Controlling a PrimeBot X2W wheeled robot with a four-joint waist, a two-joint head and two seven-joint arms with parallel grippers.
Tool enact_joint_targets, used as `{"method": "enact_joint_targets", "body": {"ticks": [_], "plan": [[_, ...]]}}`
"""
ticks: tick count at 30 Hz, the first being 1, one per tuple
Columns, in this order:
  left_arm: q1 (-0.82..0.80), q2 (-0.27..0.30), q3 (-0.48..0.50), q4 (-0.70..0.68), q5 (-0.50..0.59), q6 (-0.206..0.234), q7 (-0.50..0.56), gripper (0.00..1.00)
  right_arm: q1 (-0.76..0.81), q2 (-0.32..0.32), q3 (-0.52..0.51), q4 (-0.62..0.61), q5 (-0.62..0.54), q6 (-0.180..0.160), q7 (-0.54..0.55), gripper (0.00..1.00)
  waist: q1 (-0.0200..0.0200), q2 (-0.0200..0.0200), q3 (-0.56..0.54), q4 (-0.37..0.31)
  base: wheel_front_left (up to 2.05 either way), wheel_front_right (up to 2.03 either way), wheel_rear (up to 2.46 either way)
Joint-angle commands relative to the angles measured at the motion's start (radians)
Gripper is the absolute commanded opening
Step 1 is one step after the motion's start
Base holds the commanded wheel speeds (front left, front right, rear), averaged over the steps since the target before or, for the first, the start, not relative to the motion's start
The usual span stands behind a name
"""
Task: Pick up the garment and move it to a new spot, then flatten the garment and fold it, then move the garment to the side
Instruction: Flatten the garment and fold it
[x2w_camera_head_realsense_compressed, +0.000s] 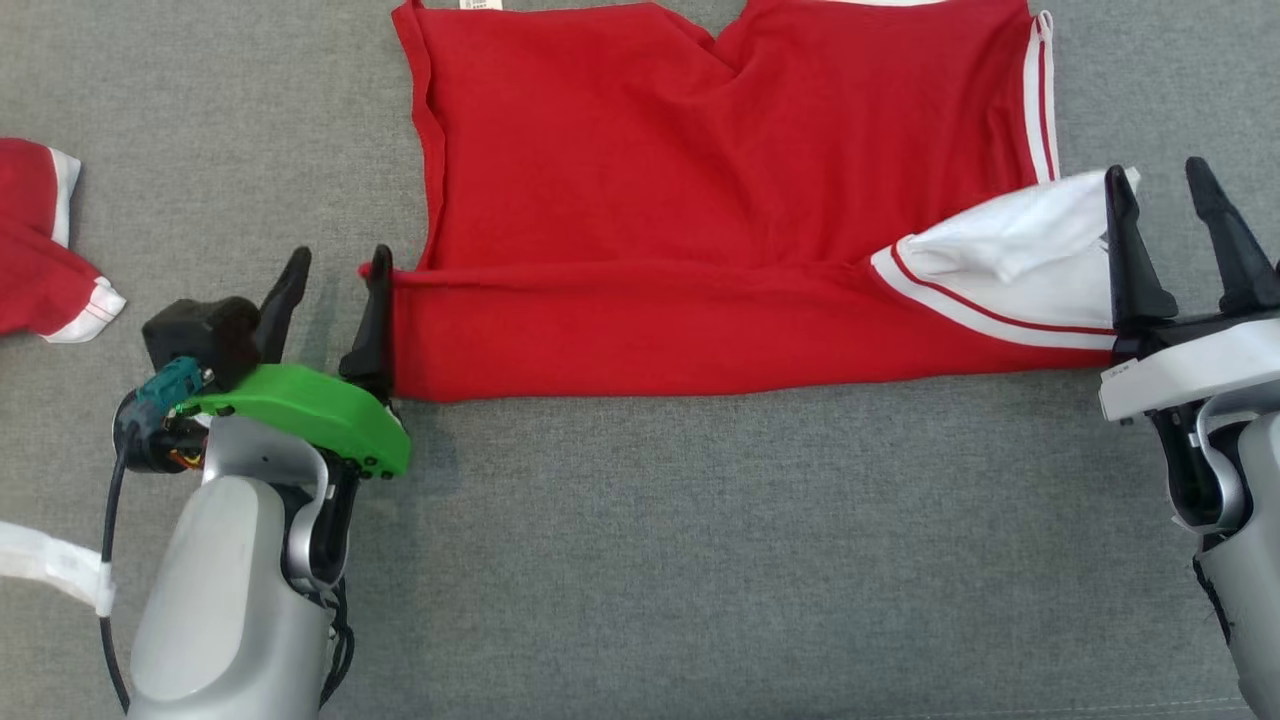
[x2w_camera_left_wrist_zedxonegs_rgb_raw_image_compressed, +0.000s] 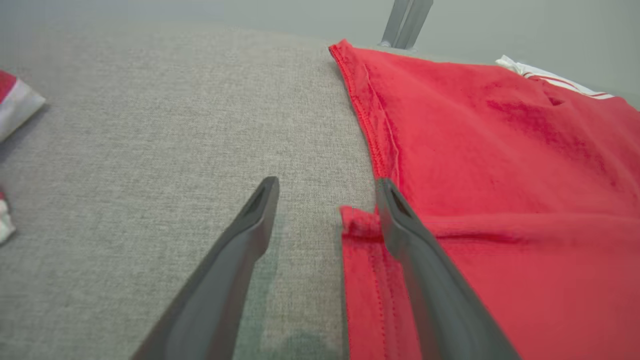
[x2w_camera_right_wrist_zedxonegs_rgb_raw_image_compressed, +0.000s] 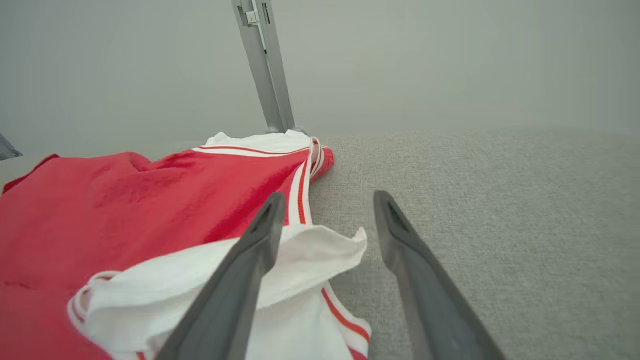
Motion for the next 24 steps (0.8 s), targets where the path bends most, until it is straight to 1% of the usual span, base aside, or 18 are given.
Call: {"method": "enact_joint_targets", "body": {"ticks": [1,4,6,8,12,15,19,24], "plan": [[0.0,-0.009,0.003,-0.003,0.016,0.012,-0.057,1.0,0.012,0.006,-0.011,-0.022,-0.031,-0.001,-0.012,1.0,0.0,0.0,-0.008,-0.003,0.0,0.0,0.0],[0.035,-0.016,0.003,-0.015,0.06,0.048,-0.192,1.0,0.065,0.041,-0.053,-0.115,-0.098,-0.001,-0.016,1.0,0.0,0.0,-0.027,-0.008,0.0,0.0,0.0],[0.057,-0.019,0.003,-0.033,0.088,0.07,-0.24,1.0,0.12,0.069,-0.079,-0.183,-0.129,-0.001,-0.017,1.0,0.0,0.0,-0.04,-0.011,0.0,0.0,0.0],[0.084,-0.024,0.004,-0.059,0.11,0.087,-0.261,1.0,0.176,0.096,-0.095,-0.243,-0.152,-0.001,-0.017,1.0,0.0,0.0,-0.054,-0.015,0.0,0.0,0.0],[0.152,-0.021,0.016,-0.116,0.148,0.117,-0.274,1.0,0.276,0.131,-0.102,-0.322,-0.179,-0.001,-0.017,1.0,0.0,0.0,-0.085,-0.027,0.0,0.0,0.0],[0.201,-0.024,0.025,-0.167,0.171,0.131,-0.274,1.0,0.33,0.149,-0.096,-0.356,-0.189,-0.001,-0.017,1.0,0.0,0.0,-0.105,-0.036,0.0,0.0,0.0],[0.26,-0.029,0.025,-0.202,0.186,0.137,-0.274,1.0,0.367,0.157,-0.094,-0.371,-0.183,-0.001,-0.017,1.0,0.0,0.0,-0.119,-0.041,0.0,0.0,0.0],[0.287,-0.033,0.021,-0.202,0.187,0.13,-0.274,1.0,0.376,0.156,-0.093,-0.365,-0.176,-0.001,-0.017,1.0,0.0,0.0,-0.13,-0.04,0.0,0.0,0.0]]}}
